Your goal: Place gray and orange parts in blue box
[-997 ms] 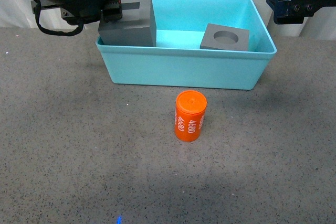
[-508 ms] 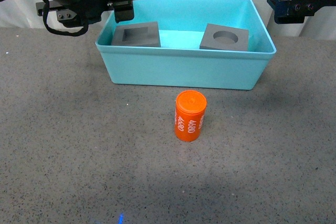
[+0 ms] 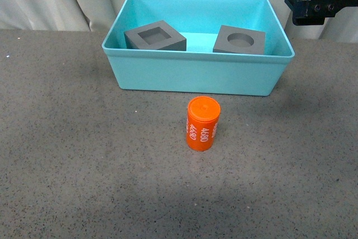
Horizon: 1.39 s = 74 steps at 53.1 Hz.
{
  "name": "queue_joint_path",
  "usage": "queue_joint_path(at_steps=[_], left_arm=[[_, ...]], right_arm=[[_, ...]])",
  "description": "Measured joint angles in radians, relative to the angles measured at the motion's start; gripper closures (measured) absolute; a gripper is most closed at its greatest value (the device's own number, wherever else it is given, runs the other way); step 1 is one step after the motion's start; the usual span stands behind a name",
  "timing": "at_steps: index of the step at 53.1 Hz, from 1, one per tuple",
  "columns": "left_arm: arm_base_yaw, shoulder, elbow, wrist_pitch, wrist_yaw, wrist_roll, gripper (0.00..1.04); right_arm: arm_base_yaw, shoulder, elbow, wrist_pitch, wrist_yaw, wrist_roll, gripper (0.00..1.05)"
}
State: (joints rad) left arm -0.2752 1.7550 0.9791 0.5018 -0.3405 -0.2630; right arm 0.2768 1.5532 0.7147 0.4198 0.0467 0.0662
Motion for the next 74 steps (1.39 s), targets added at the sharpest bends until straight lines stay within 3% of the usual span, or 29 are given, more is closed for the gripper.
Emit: queue_joint_path(at_steps=[20, 34, 50, 62, 68, 74], left_arm=[[0.019, -0.37, -0.419, 0.05, 0.046, -0.037, 0.07], [0.08, -0.624, -0.629, 0.063, 0.094, -0.051, 0.07], [0.151, -1.007, -0.824, -0.159, 0.089, -0.065, 0.07], [0.145, -1.17, -0.9, -0.291, 0.037, -0.065, 0.07], [0.243, -1.198, -0.961, -0.058, 0.278, 0.079, 0.23], [0.269, -1.269, -0.961, -0.013, 0.331, 0.186, 0.41]], right_arm=[[0.0, 0.0, 0.0, 0.0, 0.0, 0.0, 0.1], [0.0, 0.0, 0.0, 0.0, 0.0, 0.0, 0.1], [0.0, 0.0, 0.0, 0.0, 0.0, 0.0, 0.1], [0.0, 0.0, 0.0, 0.0, 0.0, 0.0, 0.1], [0.0, 0.0, 0.0, 0.0, 0.0, 0.0, 0.1], [0.0, 0.0, 0.0, 0.0, 0.0, 0.0, 0.1]])
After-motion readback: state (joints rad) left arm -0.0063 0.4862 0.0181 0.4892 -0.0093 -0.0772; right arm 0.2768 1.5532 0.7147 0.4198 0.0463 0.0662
